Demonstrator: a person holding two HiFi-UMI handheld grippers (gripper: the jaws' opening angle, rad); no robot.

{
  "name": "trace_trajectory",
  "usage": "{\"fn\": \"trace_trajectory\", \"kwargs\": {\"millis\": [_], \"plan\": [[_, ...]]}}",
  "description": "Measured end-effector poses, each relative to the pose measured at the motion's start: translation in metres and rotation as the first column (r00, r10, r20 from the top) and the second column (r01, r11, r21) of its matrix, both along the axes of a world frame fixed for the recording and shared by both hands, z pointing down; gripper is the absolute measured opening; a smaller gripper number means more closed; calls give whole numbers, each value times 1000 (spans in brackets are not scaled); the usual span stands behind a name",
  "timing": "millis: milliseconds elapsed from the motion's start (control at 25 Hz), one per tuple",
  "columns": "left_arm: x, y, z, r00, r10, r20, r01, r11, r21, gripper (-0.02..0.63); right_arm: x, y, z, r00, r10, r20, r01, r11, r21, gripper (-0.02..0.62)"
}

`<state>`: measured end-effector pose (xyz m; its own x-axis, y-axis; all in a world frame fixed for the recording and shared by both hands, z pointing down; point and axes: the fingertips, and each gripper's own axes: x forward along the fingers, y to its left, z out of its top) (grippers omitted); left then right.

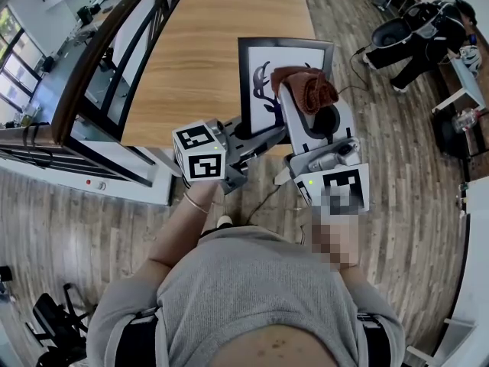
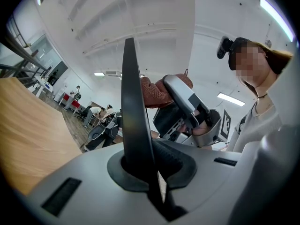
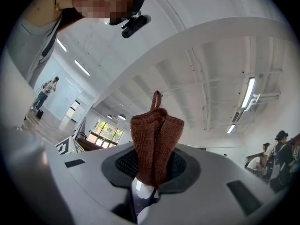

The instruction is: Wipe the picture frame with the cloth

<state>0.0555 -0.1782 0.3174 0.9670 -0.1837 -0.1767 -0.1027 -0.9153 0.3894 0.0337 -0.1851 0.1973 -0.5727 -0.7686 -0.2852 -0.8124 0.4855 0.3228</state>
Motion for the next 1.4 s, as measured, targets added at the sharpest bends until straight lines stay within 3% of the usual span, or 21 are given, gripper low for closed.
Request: {"fn": "trace_trajectory", "kwargs": {"millis": [680, 1280, 1400], "plan": [[2, 4, -1, 1000, -8, -7, 8, 999, 32, 25, 0, 21, 20, 1000, -13, -3, 13, 999, -36, 97], [0, 3, -14, 998, -26, -57, 26, 1000, 0, 23, -2, 37, 32, 999, -35, 1, 35, 995, -92, 97], [-1, 2, -16, 998, -24, -62, 23, 1000, -3, 23, -4, 40, 27, 998, -36, 43, 39, 996, -81, 97]]}}
